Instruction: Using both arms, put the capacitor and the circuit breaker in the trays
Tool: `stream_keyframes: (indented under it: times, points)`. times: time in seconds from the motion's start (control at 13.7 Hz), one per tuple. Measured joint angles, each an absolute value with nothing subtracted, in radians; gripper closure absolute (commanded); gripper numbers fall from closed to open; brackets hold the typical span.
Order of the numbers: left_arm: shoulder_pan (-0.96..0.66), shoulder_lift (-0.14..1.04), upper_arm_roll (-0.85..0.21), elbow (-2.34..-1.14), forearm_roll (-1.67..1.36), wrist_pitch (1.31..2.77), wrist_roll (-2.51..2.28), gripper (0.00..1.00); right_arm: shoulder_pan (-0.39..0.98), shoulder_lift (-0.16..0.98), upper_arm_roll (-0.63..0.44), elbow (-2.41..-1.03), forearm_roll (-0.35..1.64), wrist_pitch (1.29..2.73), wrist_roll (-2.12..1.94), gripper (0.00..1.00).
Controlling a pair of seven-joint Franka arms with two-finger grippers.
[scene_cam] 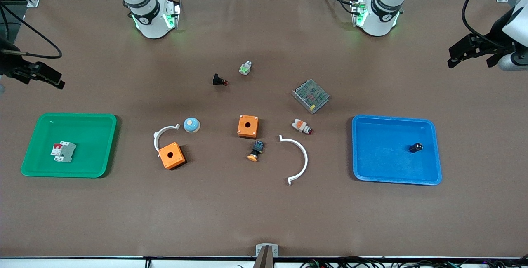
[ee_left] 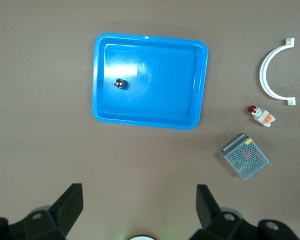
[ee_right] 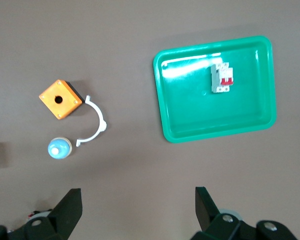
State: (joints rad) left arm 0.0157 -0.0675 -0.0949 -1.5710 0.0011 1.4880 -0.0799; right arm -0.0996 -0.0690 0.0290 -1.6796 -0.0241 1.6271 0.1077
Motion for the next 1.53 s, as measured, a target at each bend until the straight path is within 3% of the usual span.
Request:
stream_keyframes:
  times: [0.29, 1.53]
  points:
    - [0.016, -0.068, -0.101, -1.571, 0.006, 1.488, -0.083, 0.0, -0.1, -0.069, 0.027, -1.616, -0.023, 1.616, 0.108, 0.0]
    - [0.016, -0.058, -0.102, -1.558, 0.072, 1.489, -0.083, 0.0, -0.1, -0.054, 0.027, -1.612, -0.02, 1.617, 0.108, 0.0]
